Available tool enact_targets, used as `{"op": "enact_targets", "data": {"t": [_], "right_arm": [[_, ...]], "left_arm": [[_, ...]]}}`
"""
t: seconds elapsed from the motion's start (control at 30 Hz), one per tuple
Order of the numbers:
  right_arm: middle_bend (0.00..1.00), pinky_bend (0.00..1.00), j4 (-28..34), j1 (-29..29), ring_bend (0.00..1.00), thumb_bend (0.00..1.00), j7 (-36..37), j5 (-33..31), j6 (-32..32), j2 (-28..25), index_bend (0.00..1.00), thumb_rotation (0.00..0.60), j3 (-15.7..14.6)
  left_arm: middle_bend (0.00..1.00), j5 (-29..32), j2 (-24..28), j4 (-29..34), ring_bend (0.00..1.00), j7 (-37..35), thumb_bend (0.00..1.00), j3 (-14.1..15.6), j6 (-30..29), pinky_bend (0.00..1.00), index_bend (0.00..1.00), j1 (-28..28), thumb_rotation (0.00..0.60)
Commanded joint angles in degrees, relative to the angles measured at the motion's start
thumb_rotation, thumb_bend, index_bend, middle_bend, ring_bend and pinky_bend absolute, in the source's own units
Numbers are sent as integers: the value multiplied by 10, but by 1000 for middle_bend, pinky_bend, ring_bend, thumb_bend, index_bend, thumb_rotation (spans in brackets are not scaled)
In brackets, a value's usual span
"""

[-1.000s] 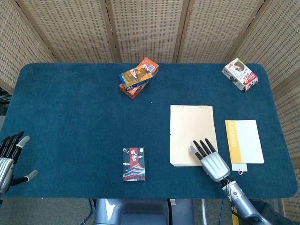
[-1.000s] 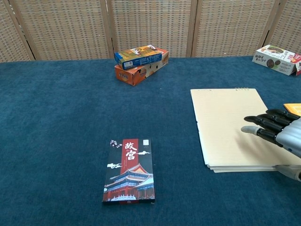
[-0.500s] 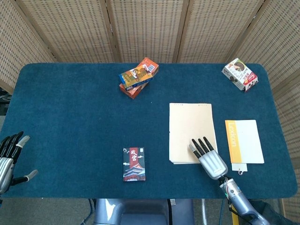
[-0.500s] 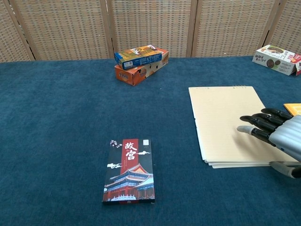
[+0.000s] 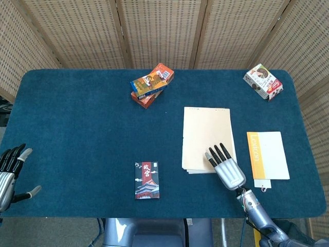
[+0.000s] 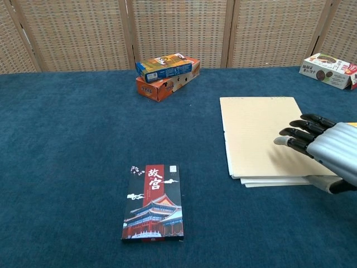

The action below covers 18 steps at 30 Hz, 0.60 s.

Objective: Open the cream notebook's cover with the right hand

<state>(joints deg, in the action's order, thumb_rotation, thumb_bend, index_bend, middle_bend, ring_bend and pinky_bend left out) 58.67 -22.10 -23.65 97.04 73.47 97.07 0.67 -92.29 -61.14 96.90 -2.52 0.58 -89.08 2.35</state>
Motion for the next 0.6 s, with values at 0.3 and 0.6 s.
{"op": "enact_targets", "data": {"t": [0.3,0.6], "right_arm": [[169,33,-38,-13,120,775,26,-13,7,24,153,600,17],[206,33,-53,-23,144,775,33,-27,-7,33,165,600,21]], "left_arm": [[0,3,-1,2,0,6,0,-1,4,0,0,2,600],[0,6,-2,3,0,9,0,-2,6,0,0,2,600]]}}
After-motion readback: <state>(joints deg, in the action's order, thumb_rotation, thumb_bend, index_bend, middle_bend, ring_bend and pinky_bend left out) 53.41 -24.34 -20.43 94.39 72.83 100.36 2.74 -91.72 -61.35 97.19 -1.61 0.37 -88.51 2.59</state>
